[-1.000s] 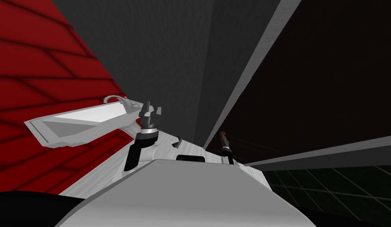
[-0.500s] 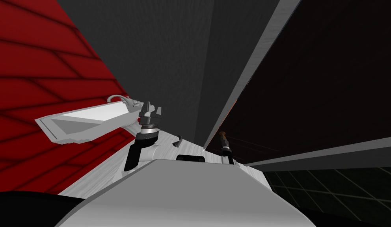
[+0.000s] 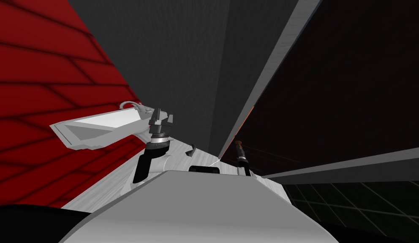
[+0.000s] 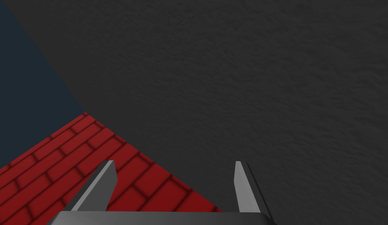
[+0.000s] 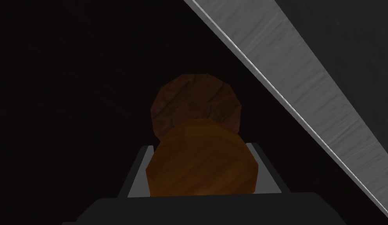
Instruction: Pull the door open
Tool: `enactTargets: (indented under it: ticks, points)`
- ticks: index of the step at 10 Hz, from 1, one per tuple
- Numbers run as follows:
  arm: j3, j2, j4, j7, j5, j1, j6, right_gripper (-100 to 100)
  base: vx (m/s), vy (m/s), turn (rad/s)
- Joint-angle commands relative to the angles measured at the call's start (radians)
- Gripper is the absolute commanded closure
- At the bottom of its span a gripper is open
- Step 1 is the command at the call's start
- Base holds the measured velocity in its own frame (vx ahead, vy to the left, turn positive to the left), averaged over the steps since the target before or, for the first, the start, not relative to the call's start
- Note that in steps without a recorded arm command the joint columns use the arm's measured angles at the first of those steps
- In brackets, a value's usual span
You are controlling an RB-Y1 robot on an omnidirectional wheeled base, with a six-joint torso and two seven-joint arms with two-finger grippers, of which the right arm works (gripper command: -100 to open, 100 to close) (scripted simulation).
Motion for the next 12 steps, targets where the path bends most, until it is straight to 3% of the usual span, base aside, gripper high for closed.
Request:
enactTargets:
  ticks: [1,12]
  points:
    - [0.011,0.004,0.000,-0.050,-0.010,-0.001,0.000,100,-0.026,-0.008,0.032]
    - [0.050,-0.006,0.008,-0.300,-0.076,-0.009,0.000,100,-0.033,-0.009,0.033]
